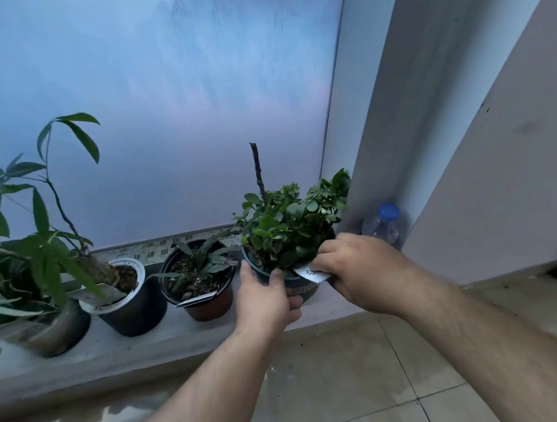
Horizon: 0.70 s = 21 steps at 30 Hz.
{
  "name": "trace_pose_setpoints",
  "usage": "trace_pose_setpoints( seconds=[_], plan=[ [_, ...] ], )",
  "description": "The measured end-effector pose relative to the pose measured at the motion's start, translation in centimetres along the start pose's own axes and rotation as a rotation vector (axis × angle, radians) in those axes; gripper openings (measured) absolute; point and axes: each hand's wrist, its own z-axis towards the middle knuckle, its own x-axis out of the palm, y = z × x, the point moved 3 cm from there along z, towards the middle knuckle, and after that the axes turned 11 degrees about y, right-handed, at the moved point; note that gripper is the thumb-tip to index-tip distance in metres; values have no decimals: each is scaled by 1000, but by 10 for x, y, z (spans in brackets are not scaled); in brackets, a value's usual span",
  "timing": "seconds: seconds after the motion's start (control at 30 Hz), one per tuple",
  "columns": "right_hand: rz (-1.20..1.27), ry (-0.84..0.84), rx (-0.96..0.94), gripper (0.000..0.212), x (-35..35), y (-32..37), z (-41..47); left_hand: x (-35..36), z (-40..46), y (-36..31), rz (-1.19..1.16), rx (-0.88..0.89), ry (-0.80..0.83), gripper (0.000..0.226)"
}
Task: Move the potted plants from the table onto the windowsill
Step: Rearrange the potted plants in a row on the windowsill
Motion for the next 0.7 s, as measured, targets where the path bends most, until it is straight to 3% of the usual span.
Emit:
trace_pose_setpoints(
  seconds=[0.07,0.23,0.47,0.6,0.7],
  plan=[
    [13,4,-7,25,4,-6,8,3,3,-1,-67,18,8,33],
    [101,47,-17,18,-12,-10,13,-8,17,-2,31,79,-6,27],
    [50,147,23,29,-11,9,30,-22,34,3,101,87,94,29],
    [41,145,18,14,-12,11,16,-23,28,10,119,105,77,36],
    [79,106,24,21,-9,4,1,-16,15,18,110,102,82,55]
  ],
)
